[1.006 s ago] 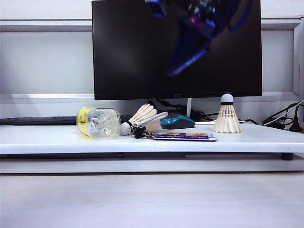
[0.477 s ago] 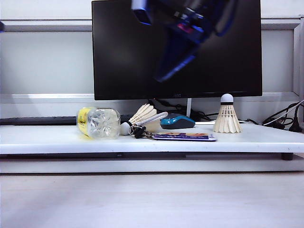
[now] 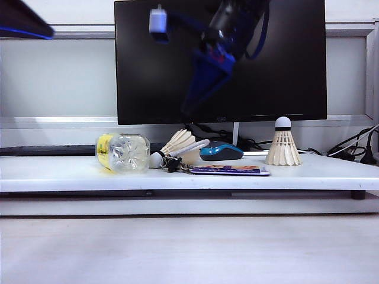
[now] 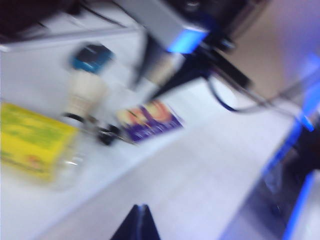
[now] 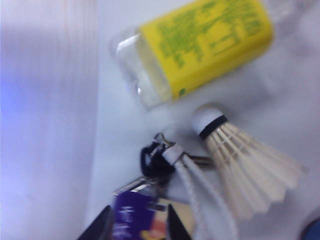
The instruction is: Stack the badminton balls on the table vertically.
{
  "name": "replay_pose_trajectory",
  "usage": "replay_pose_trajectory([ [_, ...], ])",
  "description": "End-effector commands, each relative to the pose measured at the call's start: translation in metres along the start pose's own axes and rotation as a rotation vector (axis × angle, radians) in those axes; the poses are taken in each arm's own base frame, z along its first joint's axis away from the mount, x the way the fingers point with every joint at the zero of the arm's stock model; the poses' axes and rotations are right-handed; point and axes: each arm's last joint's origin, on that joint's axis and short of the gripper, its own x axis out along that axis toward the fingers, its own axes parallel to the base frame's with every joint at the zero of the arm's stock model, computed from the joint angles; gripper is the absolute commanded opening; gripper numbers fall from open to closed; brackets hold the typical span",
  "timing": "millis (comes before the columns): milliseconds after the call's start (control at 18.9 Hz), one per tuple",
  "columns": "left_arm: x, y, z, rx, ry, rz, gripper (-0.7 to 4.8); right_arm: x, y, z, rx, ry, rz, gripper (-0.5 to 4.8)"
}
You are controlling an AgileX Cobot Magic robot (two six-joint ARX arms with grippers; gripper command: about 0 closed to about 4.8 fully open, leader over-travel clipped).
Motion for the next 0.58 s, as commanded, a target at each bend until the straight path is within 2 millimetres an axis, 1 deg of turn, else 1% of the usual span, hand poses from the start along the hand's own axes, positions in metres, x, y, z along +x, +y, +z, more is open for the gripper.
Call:
replay_pose_trajectory([
  [53, 0.003, -0.004, 0.001, 0.043, 0.024, 0.002, -0.06, 0.001, -0.005, 0.003, -0.206, -0.021, -0.043, 1.47],
  [212, 0.003, -0.004, -0.001, 0.048, 0.042, 0.008, -0.05, 0.003, -0.011, 0.006, -0.312, -0.044, -0.100, 1.47],
  [318, 0.003, -0.004, -0.002, 0.053, 0.053, 0.010, -0.06, 0.006, -0.015, 0.008, -0.344, -0.044, -0.134, 1.47],
  [424, 0.003, -0.004, -0.002, 0.052, 0.054, 0.010, -0.06, 0.014, -0.019, 0.007, -0.354, -0.025, -0.153, 1.46],
  [583, 0.003, -0.004, -0.002, 0.056, 0.052, 0.013, -0.06, 0.032, -0.023, 0.005, -0.366, -0.005, -0.142, 1.46],
])
